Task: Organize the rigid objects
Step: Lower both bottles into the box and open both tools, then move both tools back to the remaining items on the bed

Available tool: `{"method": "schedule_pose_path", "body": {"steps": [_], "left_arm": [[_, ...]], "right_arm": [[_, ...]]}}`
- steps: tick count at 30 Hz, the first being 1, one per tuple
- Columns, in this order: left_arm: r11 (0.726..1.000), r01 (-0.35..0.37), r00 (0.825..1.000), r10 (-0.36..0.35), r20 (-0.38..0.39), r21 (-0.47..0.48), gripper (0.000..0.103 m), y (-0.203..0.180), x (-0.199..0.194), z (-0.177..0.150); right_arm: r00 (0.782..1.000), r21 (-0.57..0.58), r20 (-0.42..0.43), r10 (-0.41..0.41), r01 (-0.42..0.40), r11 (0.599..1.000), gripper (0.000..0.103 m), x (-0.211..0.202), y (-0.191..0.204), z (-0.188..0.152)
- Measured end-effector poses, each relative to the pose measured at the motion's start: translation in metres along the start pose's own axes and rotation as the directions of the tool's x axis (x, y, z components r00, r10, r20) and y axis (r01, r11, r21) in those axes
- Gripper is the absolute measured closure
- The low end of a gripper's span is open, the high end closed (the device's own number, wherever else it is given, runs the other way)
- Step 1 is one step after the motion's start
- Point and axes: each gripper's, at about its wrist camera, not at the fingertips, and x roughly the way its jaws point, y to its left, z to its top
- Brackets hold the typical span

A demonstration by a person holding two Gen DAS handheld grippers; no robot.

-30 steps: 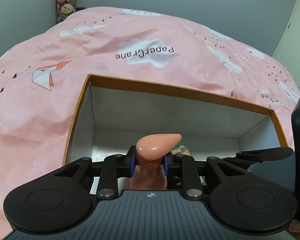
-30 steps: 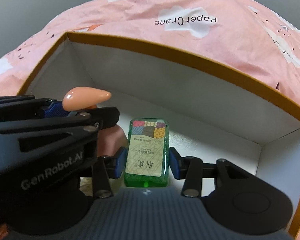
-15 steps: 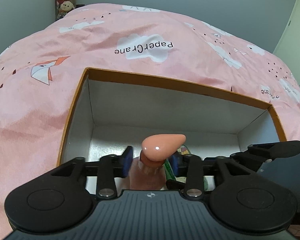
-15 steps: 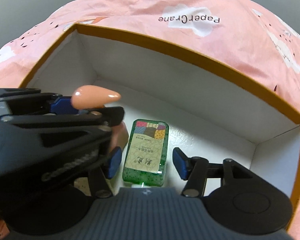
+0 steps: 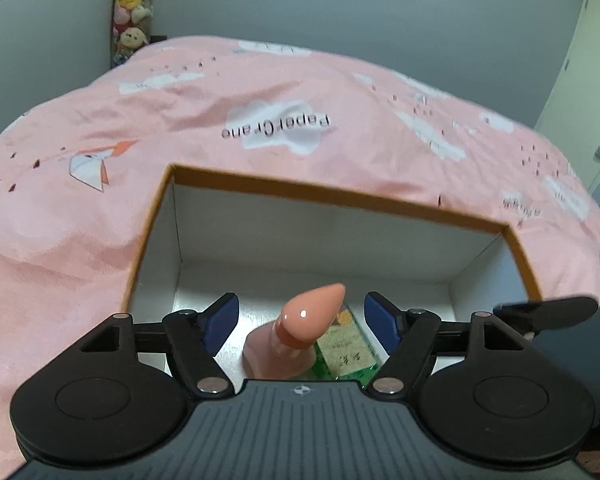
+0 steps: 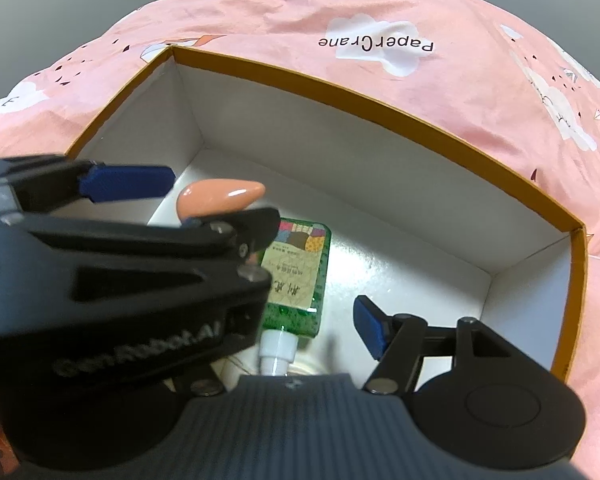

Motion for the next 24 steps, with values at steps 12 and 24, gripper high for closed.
{"method": "schedule_pose_path", "body": {"steps": [12, 24], "left_arm": [[0.997, 0.037, 0.985, -0.025, 0.169, -0.073, 0.016, -0.003, -0.057, 0.005], [0.998, 0.044, 0.973, -0.051, 0.226, 0.034, 0.016, -0.023, -0.129, -0.032]], "right_arm": [[0.993, 0.063, 0.108, -0.038, 0.032, 0.998, 0.037, -0.052, 0.003, -0.023], [0.952, 0.211, 0.301, -0.062, -0.003, 0.978, 0.037, -0.129, 0.010, -0.084]]}}
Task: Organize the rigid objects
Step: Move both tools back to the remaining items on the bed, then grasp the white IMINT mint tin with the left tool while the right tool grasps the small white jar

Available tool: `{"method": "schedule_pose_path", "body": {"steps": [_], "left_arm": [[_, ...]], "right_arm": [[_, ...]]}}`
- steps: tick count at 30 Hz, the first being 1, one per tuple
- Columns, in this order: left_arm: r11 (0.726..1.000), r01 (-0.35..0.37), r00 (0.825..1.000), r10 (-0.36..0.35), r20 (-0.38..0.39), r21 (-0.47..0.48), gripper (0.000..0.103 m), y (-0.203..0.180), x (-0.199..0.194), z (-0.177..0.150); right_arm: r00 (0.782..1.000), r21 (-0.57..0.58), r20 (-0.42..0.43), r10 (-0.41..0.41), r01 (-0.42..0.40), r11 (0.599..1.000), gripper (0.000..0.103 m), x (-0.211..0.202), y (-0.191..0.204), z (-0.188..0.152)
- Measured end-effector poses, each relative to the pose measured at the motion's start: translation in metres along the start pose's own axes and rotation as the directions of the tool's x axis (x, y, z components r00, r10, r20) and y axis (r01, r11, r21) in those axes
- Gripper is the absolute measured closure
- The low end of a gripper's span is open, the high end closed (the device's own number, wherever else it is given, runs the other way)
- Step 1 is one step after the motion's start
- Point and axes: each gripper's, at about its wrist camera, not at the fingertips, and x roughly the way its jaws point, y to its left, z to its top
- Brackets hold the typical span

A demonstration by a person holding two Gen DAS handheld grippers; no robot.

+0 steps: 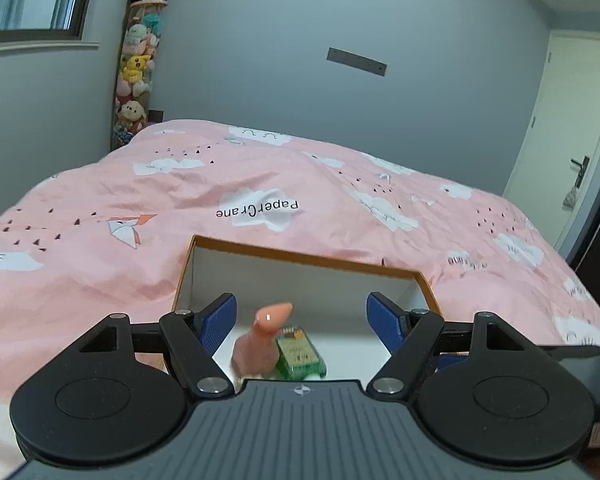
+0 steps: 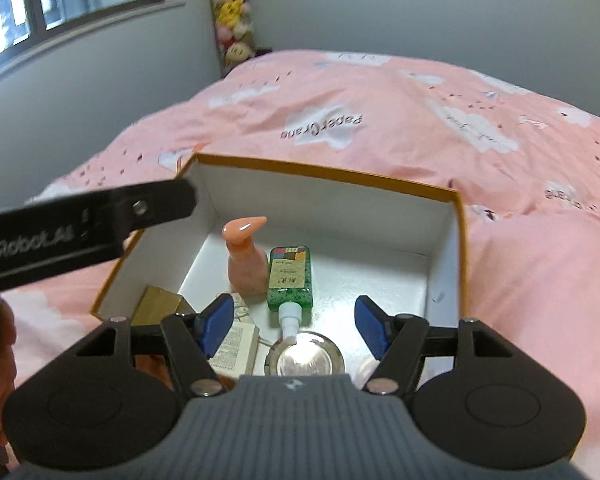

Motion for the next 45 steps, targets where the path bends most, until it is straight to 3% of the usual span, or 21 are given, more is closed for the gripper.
{"method": "schedule_pose_path", "body": {"steps": [4, 8, 12, 16, 22, 30, 35, 42, 45], "left_arm": [[0.998, 0.053, 0.998, -0.051, -0.045, 0.044, 0.016, -0.005, -0.016, -0.013], [0.993, 0.114, 0.984, -0.109, -0.139, 0.032, 0.016, -0.002, -0.022, -0.030], [0.995, 0.096, 0.969, -0.085, -0.233, 0.035, 0.020, 0.000, -0.020, -0.056], [0.991, 0.129, 0.924, -0.128, -0.361, -0.022, 0.021, 0.008, -0.018, -0.078], [0.992, 0.123, 0.873, -0.103, -0.478, 0.012, 0.022, 0.009, -0.015, -0.101], [0.978, 0.120, 0.787, -0.199, -0.583, -0.172, 0.024, 0.028, -0.009, -0.130], [0.971, 0.099, 0.757, -0.216, -0.616, -0.218, 0.024, 0.035, -0.006, -0.144], [0.966, 0.128, 0.696, -0.248, -0.674, -0.223, 0.024, 0.026, 0.011, -0.161], [0.965, 0.145, 0.688, -0.258, -0.679, -0.220, 0.024, 0.020, 0.018, -0.166]], "right_arm": [[0.999, 0.015, 0.031, -0.023, 0.022, 1.000, 0.036, -0.025, -0.001, -0.022], [1.000, 0.052, 0.008, -0.029, 0.028, 0.998, 0.036, -0.038, -0.005, -0.048], [0.997, 0.088, -0.063, -0.043, 0.048, 0.995, 0.038, -0.040, -0.009, -0.071], [0.988, 0.115, -0.148, -0.040, 0.058, 0.992, 0.038, -0.037, -0.011, -0.092], [0.964, 0.128, -0.264, -0.016, 0.052, 0.990, 0.038, -0.035, -0.012, -0.120], [0.936, 0.223, -0.352, 0.023, 0.060, 0.973, 0.038, -0.030, -0.025, -0.147], [0.927, 0.241, -0.375, 0.021, 0.076, 0.968, 0.038, -0.030, -0.027, -0.154], [0.918, 0.261, -0.397, 0.018, 0.094, 0.961, 0.043, -0.023, -0.033, -0.161], [0.917, 0.258, -0.399, 0.021, 0.091, 0.962, 0.044, -0.021, -0.033, -0.161]]}}
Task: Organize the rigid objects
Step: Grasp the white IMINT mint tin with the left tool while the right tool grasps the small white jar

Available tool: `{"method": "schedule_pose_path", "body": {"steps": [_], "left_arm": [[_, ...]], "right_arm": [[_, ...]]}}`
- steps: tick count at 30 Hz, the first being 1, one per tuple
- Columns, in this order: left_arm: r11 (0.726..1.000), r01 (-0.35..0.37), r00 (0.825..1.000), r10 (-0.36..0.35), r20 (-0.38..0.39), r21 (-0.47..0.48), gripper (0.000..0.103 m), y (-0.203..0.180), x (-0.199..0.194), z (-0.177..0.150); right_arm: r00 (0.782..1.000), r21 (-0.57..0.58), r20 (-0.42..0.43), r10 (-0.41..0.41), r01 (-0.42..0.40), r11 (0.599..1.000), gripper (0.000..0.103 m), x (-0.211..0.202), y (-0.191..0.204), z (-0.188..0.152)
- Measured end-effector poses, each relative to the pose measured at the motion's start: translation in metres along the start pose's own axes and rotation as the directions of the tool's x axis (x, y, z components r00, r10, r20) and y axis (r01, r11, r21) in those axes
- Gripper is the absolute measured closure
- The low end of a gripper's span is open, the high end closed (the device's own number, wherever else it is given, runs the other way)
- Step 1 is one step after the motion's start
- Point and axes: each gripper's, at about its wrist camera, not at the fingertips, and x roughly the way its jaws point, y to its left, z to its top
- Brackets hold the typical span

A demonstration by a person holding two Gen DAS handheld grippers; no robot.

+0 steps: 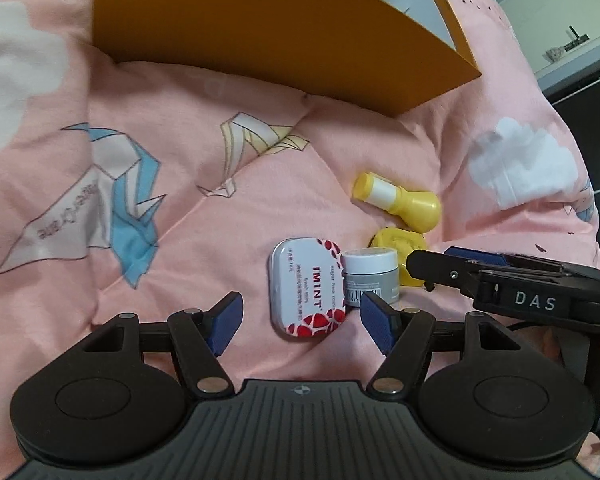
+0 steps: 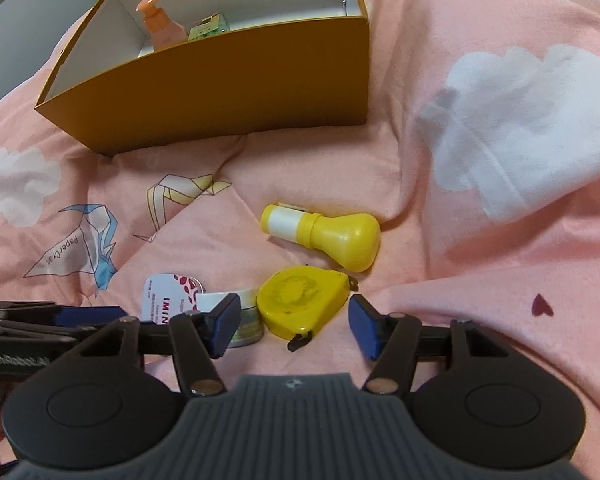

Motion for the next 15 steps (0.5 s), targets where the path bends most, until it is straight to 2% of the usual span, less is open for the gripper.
{"method": "schedule_pose_path", "body": {"steps": [9, 12, 13, 15], "left_arm": [[0.999, -0.044, 0.999, 0.045, -0.003, 0.031, 0.032, -0.001, 0.021, 0.001], [0.998, -0.035, 0.999, 0.034, 0.011, 0.048, 0.046, -0.004, 0.021, -0.001], [0.998, -0.020, 1.000, 0.020, 0.017, 0.055, 0.056, -0.005, 0.020, -0.002], [0.998, -0.015, 1.000, 0.013, 0.027, 0.061, 0.059, -0.007, 0.018, -0.003]], "right_arm": [[1.000, 0.020, 0.003, 0.006, -0.006, 1.000, 0.046, -0.001, -0.003, 0.001], [1.000, 0.029, 0.003, 0.011, -0.012, 1.000, 0.047, -0.001, -0.004, 0.002], [1.000, 0.033, 0.003, 0.012, -0.012, 0.999, 0.047, -0.001, -0.004, 0.002], [1.000, 0.039, 0.005, 0.014, -0.015, 0.999, 0.049, -0.001, -0.004, 0.002]]}}
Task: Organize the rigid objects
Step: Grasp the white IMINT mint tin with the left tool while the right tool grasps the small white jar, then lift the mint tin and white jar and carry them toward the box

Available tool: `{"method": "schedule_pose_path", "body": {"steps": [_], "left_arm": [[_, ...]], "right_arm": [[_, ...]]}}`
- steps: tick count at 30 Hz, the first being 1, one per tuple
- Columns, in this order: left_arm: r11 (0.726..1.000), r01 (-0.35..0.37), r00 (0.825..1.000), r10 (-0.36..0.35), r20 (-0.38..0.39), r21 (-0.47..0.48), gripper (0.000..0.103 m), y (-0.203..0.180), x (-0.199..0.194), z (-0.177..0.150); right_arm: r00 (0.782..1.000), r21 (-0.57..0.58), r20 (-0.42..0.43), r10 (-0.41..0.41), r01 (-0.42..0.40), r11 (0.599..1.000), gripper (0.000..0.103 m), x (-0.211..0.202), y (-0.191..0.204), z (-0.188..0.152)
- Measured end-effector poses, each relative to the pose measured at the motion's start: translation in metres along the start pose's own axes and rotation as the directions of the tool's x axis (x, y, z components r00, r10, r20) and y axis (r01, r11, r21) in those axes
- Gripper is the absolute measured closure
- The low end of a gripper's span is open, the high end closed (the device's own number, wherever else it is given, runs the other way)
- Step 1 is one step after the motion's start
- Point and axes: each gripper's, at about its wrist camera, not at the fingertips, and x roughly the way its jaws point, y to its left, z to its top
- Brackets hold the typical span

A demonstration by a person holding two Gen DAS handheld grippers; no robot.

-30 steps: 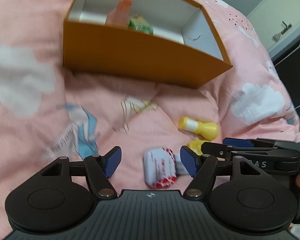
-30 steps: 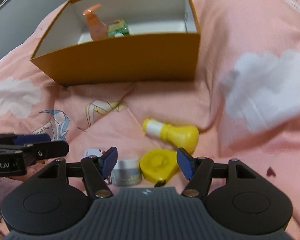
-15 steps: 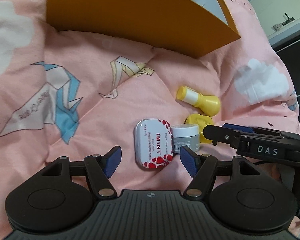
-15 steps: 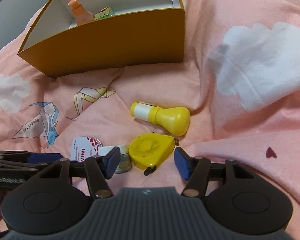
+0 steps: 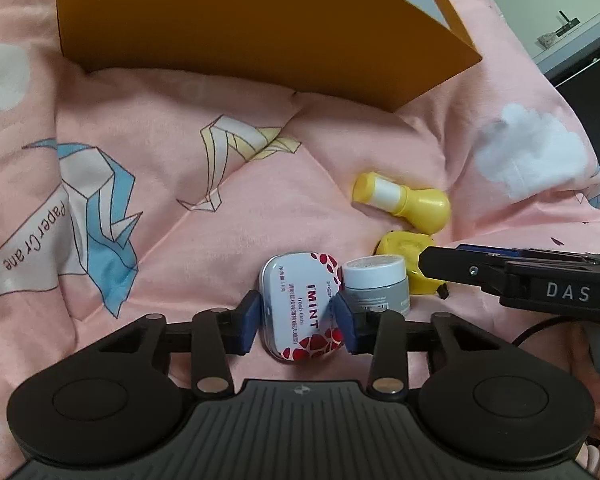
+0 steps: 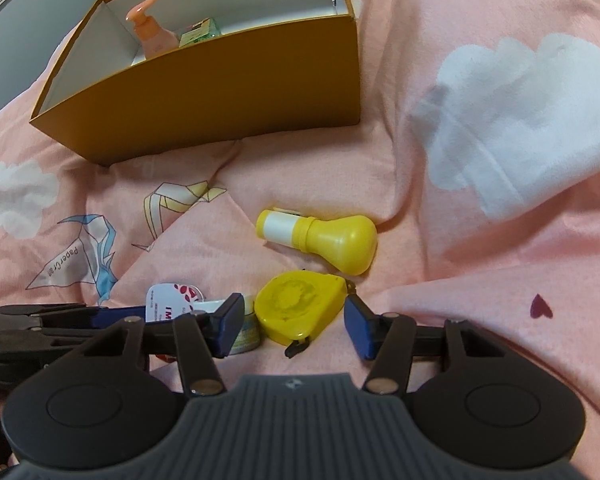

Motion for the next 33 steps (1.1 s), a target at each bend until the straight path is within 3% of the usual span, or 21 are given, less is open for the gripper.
{"method": "schedule_pose_path", "body": {"steps": [4, 8, 12, 16, 21, 28, 33], "left_arm": [[1.000, 0.019, 1.000, -0.019, 0.018, -0.011, 0.068, 0.002, -0.004, 0.000], [0.999, 0.040, 0.999, -0.040, 0.033, -0.011, 0.075, 0.002, -0.010, -0.001], [0.991, 0.130, 0.991, -0.129, 0.020, -0.019, 0.083, 0.005, -0.014, -0.001], [0.991, 0.128, 0.992, -0.128, -0.003, -0.038, 0.083, 0.005, -0.004, 0.000], [0.990, 0.124, 0.992, -0.124, 0.011, -0.071, 0.082, 0.009, -0.004, -0.001], [0.999, 0.017, 0.999, -0.016, 0.046, -0.035, 0.083, 0.005, -0.017, 0.000], [0.997, 0.021, 0.999, -0.018, 0.041, -0.077, 0.081, 0.014, -0.014, 0.000]], "right_arm": [[0.999, -0.019, 0.010, 0.041, -0.041, 0.999, 0.059, -0.004, 0.003, 0.000], [0.996, -0.077, -0.009, 0.092, -0.093, 0.993, 0.061, -0.002, 0.016, -0.001], [0.991, -0.110, -0.050, 0.127, -0.132, 0.985, 0.062, 0.002, 0.024, -0.001], [0.989, -0.099, -0.078, 0.130, -0.137, 0.986, 0.071, 0.009, 0.023, -0.001], [0.982, -0.088, -0.109, 0.153, -0.163, 0.983, 0.070, 0.016, 0.023, -0.002], [0.981, -0.138, -0.125, 0.146, -0.163, 0.977, 0.065, 0.023, 0.032, 0.003], [0.982, -0.169, -0.135, 0.135, -0.157, 0.973, 0.064, 0.030, 0.038, 0.006]]}}
